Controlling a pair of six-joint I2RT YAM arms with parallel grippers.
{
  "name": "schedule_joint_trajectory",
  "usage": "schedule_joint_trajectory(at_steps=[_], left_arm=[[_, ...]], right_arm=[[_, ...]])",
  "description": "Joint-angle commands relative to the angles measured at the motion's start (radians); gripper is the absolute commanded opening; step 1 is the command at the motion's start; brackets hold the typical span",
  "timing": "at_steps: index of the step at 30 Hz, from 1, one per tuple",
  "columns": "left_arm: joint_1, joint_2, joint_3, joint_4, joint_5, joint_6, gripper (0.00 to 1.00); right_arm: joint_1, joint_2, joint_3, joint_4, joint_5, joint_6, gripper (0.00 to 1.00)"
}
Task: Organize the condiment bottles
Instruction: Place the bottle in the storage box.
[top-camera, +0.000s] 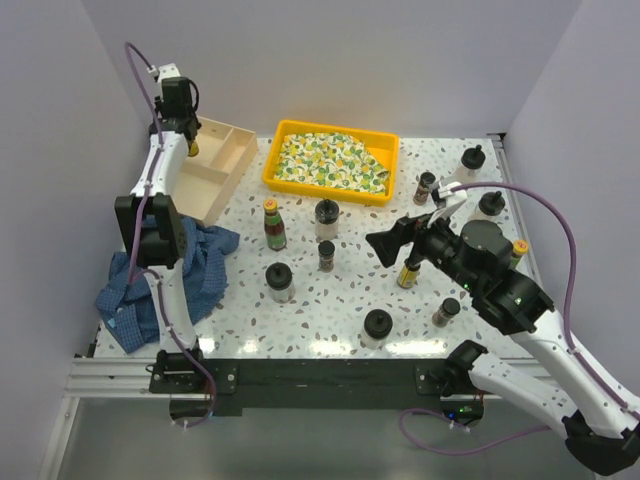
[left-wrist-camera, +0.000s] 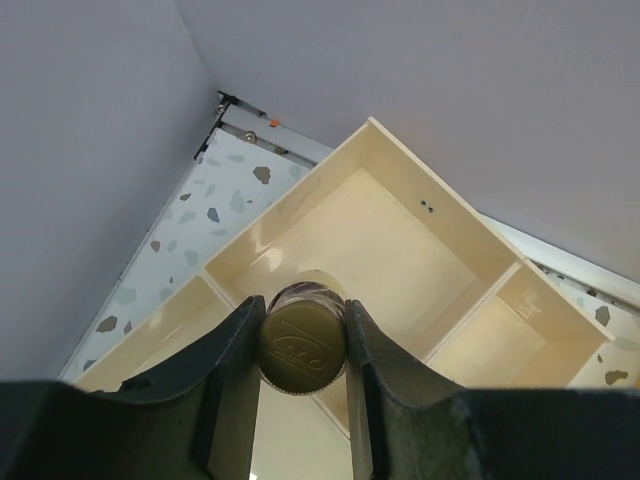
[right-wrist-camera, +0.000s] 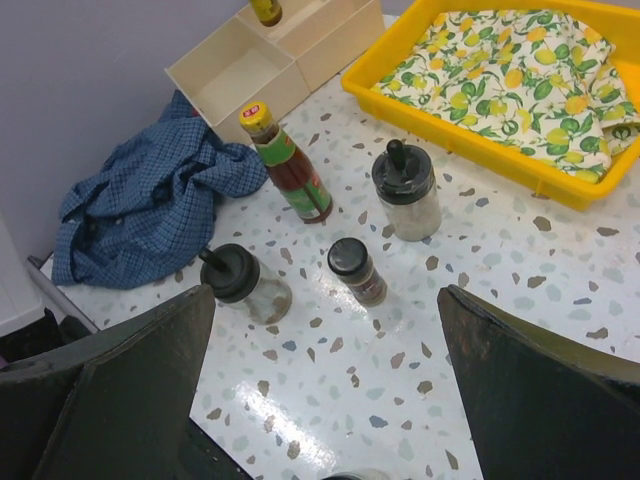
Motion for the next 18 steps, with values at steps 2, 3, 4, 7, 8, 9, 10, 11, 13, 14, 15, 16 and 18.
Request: schedule_joint_trajectory(at_steps=[2, 3, 4, 7, 8, 9, 10, 11, 13, 14, 15, 16, 18], left_arm=[[0.03, 0.041, 0.085, 0.22, 0.023, 0.015, 0.0], [0.032, 0.05, 0.091, 0.231, 0.044, 0.012, 0.0], [0.033, 0.064, 0.091, 0.257, 0.055, 0.013, 0.0], [0.035, 0.088, 0.091, 0.301, 0.086, 0.018, 0.0], [0.033, 0.093, 0.092, 0.309, 0.093, 0.021, 0.0], [0.035, 0.098, 0.097, 0.317, 0.102, 0.024, 0.0], [0.035, 0.11, 0.101, 0.323, 0.104, 0.031, 0.0], [0.035, 0.116, 0.105, 0.326, 0.105, 0.039, 0.0], [0.036, 0.124, 0.102, 0.35, 0.089, 0.054, 0.0], [0.04, 0.125, 0.095, 0.361, 0.084, 0.058, 0.0], [0.04, 0.128, 0.095, 0.364, 0.087, 0.058, 0.0], [0.044, 0.142, 0.1, 0.364, 0.092, 0.052, 0.0], [0.049, 0.159, 0.12, 0.364, 0.115, 0.044, 0.0]], right_arm=[[0.002, 0.017, 0.062, -0.026, 0.017, -0.012, 0.99], [0.002, 0.019, 0.068, -0.037, 0.02, -0.011, 0.99], [0.002, 0.02, 0.071, -0.041, 0.025, -0.011, 0.99], [0.0, 0.022, 0.085, -0.043, 0.037, -0.009, 0.98], [0.002, 0.023, 0.088, -0.041, 0.041, -0.009, 0.99], [0.002, 0.025, 0.088, -0.038, 0.041, -0.008, 0.99], [0.0, 0.029, 0.089, -0.037, 0.044, -0.005, 0.99], [0.002, 0.037, 0.089, -0.034, 0.043, -0.003, 0.99], [0.0, 0.043, 0.092, -0.037, 0.04, -0.001, 0.99], [0.002, 0.048, 0.092, -0.04, 0.043, -0.003, 0.99], [0.002, 0.051, 0.092, -0.04, 0.052, -0.008, 0.99], [0.0, 0.051, 0.091, -0.04, 0.066, -0.017, 0.99], [0.002, 0.049, 0.091, -0.035, 0.095, -0.023, 0.99]])
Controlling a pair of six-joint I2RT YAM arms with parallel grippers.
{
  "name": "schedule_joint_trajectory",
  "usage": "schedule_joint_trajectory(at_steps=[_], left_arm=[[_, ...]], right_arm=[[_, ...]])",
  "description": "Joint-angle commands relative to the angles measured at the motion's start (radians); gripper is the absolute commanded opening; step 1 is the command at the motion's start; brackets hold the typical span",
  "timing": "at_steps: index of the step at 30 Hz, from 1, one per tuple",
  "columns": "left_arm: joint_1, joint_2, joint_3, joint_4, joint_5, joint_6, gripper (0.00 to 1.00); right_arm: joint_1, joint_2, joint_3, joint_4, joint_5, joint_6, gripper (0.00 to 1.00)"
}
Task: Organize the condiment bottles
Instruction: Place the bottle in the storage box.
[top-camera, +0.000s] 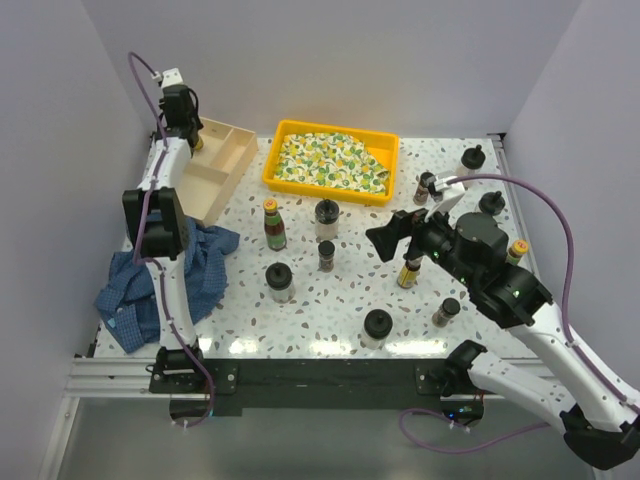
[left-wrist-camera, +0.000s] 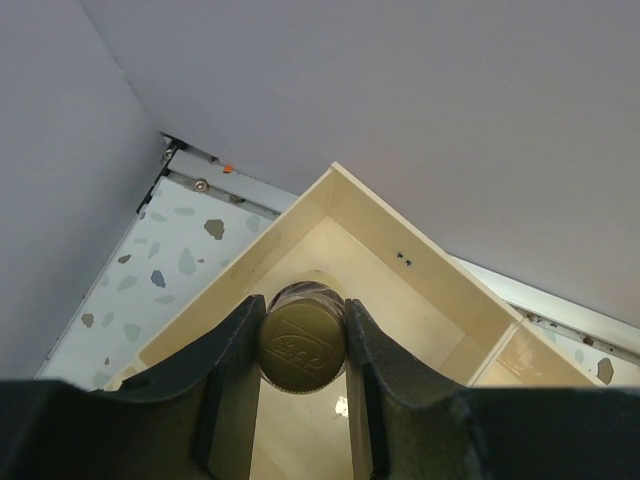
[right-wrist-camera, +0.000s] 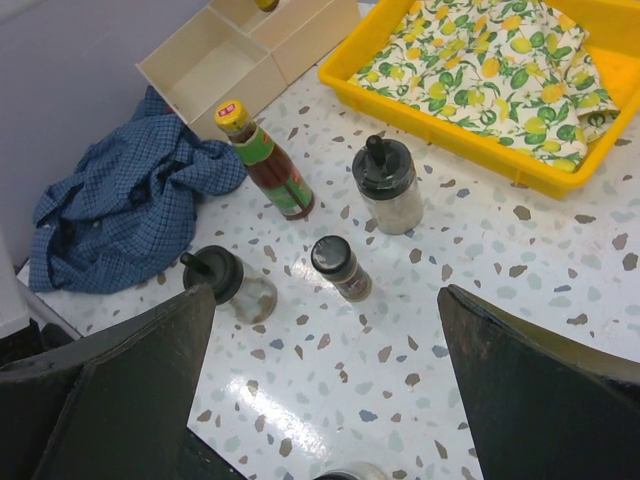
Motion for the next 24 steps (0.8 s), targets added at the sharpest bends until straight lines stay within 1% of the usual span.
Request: schedule_joint_trajectory(at_steps=[1, 4, 7, 8, 11, 14, 16, 17, 18, 20, 21, 24], left_arm=[[0.017, 0.02, 0.087, 0.144, 0.035, 0.014, 0.0], [0.018, 0.033, 0.087, 0.142, 0.065, 0.02, 0.06], [0.02, 0.037, 0.086, 0.182, 0.075, 0.027, 0.09], [0.02, 0.039, 0.086, 0.185, 0.073, 0.029, 0.18], [0.018, 0.039, 0.086, 0.196, 0.076, 0.032, 0.32], [0.02, 0.046, 0.089, 0.213, 0.082, 0.043, 0.36], [0.021, 0.057, 0.099, 0.211, 0.082, 0.053, 0.42], [0.02, 0.059, 0.107, 0.208, 0.082, 0.057, 0.48], [0.02, 0.059, 0.106, 0.208, 0.081, 0.058, 0.56], [0.021, 0.057, 0.105, 0.208, 0.079, 0.064, 0.63], [0.02, 0.054, 0.104, 0.21, 0.079, 0.067, 0.68], [0.02, 0.048, 0.099, 0.214, 0.075, 0.072, 0.73]], right_arm=[[0.0, 0.003, 0.036, 0.012, 0.061, -0.021, 0.99], [0.002, 0.009, 0.039, 0.014, 0.046, -0.012, 0.99], [0.002, 0.012, 0.036, 0.02, 0.034, -0.004, 0.99], [0.002, 0.012, 0.035, 0.023, 0.032, -0.001, 0.99], [0.002, 0.015, 0.029, 0.032, 0.034, 0.0, 0.99], [0.002, 0.014, 0.024, 0.034, 0.021, 0.008, 0.99], [0.002, 0.012, 0.022, 0.037, 0.02, 0.01, 0.99], [0.002, 0.009, 0.018, 0.037, 0.02, 0.013, 0.99], [0.002, 0.007, 0.016, 0.042, 0.02, 0.014, 0.99], [0.002, 0.006, 0.015, 0.042, 0.023, 0.013, 0.99], [0.0, 0.004, 0.015, 0.043, 0.021, 0.014, 0.99], [0.0, 0.0, 0.013, 0.042, 0.024, 0.014, 0.99]])
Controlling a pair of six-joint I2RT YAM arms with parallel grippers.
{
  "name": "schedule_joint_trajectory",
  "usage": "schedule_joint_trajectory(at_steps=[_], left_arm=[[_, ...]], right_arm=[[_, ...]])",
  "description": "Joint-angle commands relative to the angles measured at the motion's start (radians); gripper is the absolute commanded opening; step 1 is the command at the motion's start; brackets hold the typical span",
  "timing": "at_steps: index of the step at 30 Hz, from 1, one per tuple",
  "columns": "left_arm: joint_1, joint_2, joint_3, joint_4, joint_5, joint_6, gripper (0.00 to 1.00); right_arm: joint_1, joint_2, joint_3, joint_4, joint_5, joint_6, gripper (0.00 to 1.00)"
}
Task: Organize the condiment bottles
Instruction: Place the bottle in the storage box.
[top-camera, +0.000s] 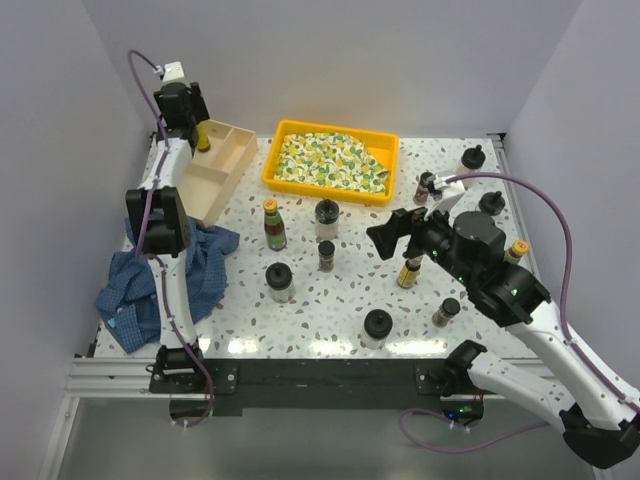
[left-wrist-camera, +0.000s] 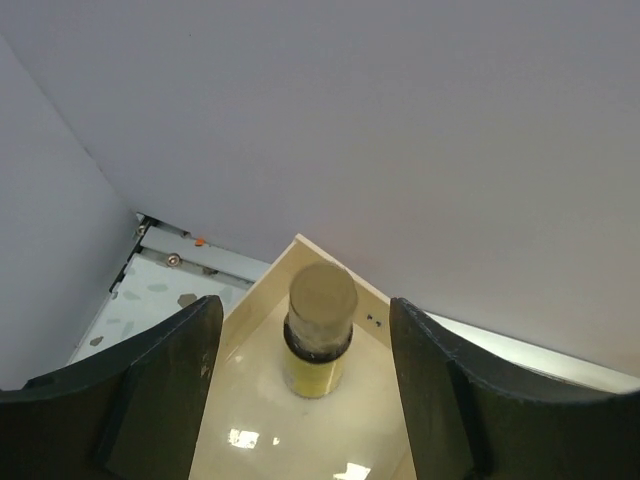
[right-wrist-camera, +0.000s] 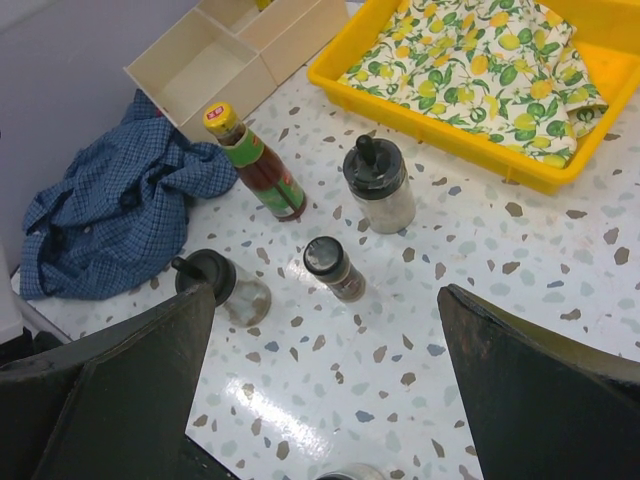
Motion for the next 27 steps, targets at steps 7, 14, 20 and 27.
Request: schedule_joint_trajectory(at_steps=[7, 14, 20, 27], left_arm=[[0.012, -0.074, 0.008, 0.067, 0.0, 0.019, 0.74], [0.012, -0.244, -0.042, -0.049, 0.049, -0.036, 0.83], [0.012, -0.422, -0.146, -0.271, 0.162, -0.148, 1.0], [-0.118, -0.602, -0.384, -0.494, 0.251, -0.08, 1.0]], right_arm=[[0.0, -0.02, 0.018, 0.032, -0.003, 0.003, 0.99], [0.0, -0.039, 0.013, 0.016, -0.002, 0.0, 0.99], [0.0, -0.071, -0.014, -0.014, 0.023, 0.005, 0.99], [0.0, -0.134, -0.074, -0.014, 0.0, -0.021, 0.99]])
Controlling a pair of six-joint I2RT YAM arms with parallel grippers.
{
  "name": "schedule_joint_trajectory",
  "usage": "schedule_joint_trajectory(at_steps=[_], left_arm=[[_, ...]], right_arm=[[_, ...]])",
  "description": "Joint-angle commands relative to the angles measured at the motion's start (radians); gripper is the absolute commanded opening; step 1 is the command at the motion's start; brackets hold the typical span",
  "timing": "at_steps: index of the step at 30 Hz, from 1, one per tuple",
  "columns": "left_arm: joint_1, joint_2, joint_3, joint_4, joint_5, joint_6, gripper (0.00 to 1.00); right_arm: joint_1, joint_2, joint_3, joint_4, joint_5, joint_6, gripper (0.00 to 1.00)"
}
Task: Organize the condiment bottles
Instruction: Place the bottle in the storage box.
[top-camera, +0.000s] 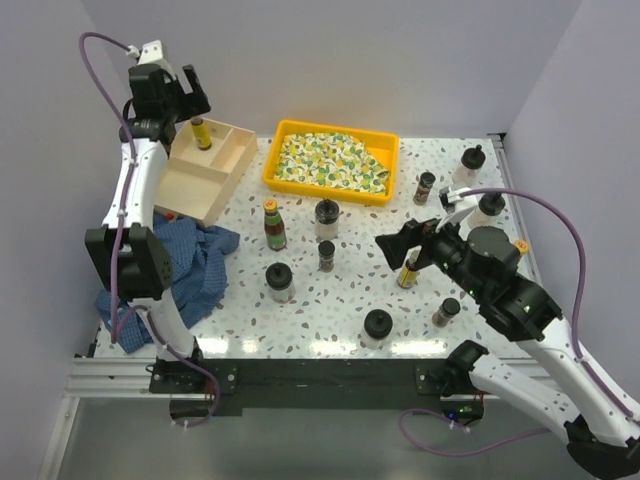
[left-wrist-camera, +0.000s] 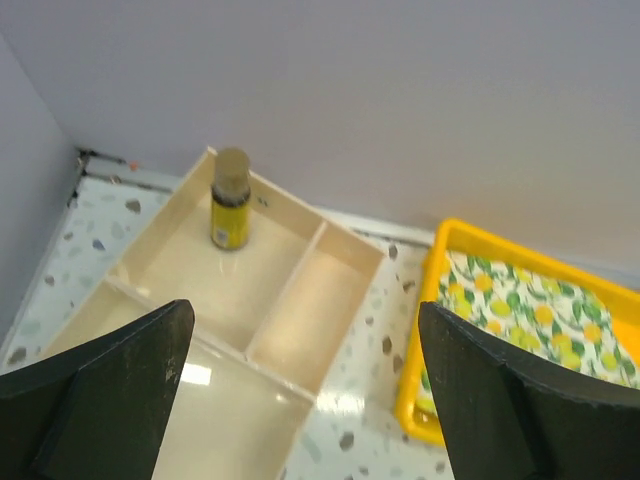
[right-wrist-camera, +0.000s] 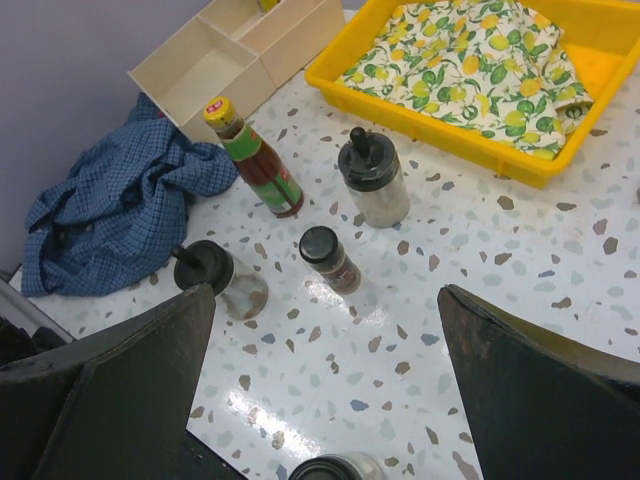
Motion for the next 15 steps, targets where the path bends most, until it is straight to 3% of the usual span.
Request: schedule_joint_trajectory(at_steps=[1, 4, 7, 15], left_arm=[[-0.138, -0.097, -0.133, -0.241, 0.013, 0.075, 0.99], [-0.319, -0.239, -0.251, -0.246, -0.113, 0.127, 0.98], [-0.42, -0.376, -0.384, -0.192, -0.168, 0.145, 0.98], [-0.477, -0.615, -0.633, -0.134, -0.162, 0.121, 0.91]], right_arm=[[0.0, -0.037, -0.026, 0.004, -0.029, -0.026, 0.99], [0.0, -0.065, -0.043, -0.018, -0.039, -0.022, 0.99], [0.002, -0.105, -0.086, -0.019, -0.002, -0.011, 0.99], [0.0, -0.157, -0.128, -0.041, -0.002, -0.016, 0.99]])
